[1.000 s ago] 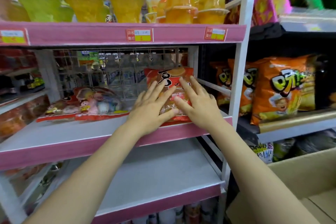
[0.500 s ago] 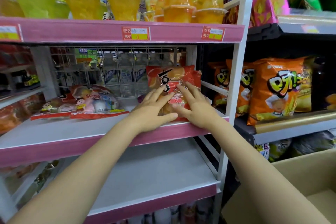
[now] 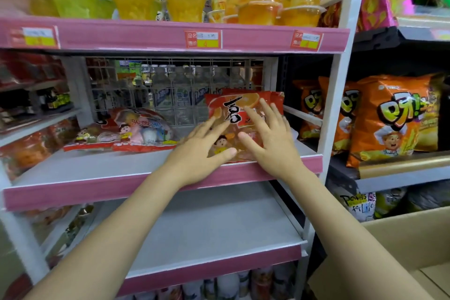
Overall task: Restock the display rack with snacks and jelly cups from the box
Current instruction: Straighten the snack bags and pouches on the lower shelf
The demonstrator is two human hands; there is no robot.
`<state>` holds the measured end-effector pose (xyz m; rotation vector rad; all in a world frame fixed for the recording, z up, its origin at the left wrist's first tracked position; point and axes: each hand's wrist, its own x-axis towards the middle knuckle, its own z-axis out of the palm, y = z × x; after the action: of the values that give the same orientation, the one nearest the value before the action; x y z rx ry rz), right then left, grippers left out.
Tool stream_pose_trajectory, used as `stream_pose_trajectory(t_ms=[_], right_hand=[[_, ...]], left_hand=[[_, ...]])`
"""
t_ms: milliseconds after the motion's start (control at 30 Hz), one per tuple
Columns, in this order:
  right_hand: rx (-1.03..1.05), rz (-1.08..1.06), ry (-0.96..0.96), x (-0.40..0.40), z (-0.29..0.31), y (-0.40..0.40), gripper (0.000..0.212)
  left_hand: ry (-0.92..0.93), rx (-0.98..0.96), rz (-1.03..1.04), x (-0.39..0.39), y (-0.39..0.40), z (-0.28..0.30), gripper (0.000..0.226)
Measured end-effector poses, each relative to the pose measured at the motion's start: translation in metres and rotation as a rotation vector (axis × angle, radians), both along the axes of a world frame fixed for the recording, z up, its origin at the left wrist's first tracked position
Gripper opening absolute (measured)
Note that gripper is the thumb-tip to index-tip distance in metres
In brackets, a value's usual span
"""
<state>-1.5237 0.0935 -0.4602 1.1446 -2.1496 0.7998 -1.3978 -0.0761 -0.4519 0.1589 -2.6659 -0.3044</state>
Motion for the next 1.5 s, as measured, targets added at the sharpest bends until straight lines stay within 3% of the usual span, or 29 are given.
stream_pose_trajectory(t_ms=[100, 200, 333, 400, 500, 667, 833, 933, 1033, 1200, 1400, 1500], right_hand=[[-0.060, 0.120, 0.033, 0.026, 0.017, -0.030, 0.060], [0.020, 0.274, -0.045, 0.050, 0.032, -0.083, 0.055], [0.296, 0.408, -0.314, 0.063, 0.039, -0.163, 0.062], [0.334, 0.438, -0.334, 0.070, 0.039, -0.192, 0.072], [0.364, 0.494, -0.265, 0.059, 0.027, -0.231, 0.103], [0.671, 0.348, -0.223, 0.060, 0.028, -0.241, 0.080], [0.675, 0.299, -0.260, 0.056, 0.031, -0.234, 0.107], [0.660, 0.265, -0.248, 0.054, 0.032, -0.229, 0.090], [0.659, 0.249, -0.249, 0.054, 0.033, -0.224, 0.086], [0.644, 0.190, -0.288, 0.052, 0.033, -0.214, 0.096], [0.614, 0.162, -0.320, 0.055, 0.033, -0.215, 0.094], [0.582, 0.167, -0.309, 0.056, 0.030, -0.217, 0.103]], left_hand=[[0.112, -0.048, 0.159, 0.042, -0.039, 0.002, 0.076], [0.162, -0.046, 0.402, 0.084, -0.093, 0.006, 0.081], [-0.023, -0.042, 0.601, 0.121, -0.146, -0.002, 0.072], [-0.102, 0.068, 0.565, 0.127, -0.153, -0.008, 0.071], [-0.168, 0.111, 0.523, 0.126, -0.152, -0.003, 0.076], [-0.272, 0.186, 0.509, 0.128, -0.147, 0.004, 0.081], [-0.265, 0.250, 0.515, 0.127, -0.148, 0.001, 0.089], [-0.262, 0.263, 0.519, 0.127, -0.152, -0.002, 0.097], [-0.255, 0.283, 0.523, 0.128, -0.151, 0.000, 0.104], [-0.219, 0.213, 0.535, 0.131, -0.148, -0.001, 0.079], [-0.143, 0.091, 0.521, 0.159, -0.139, -0.003, 0.075], [-0.062, -0.088, 0.525, 0.179, -0.141, -0.013, 0.076]])
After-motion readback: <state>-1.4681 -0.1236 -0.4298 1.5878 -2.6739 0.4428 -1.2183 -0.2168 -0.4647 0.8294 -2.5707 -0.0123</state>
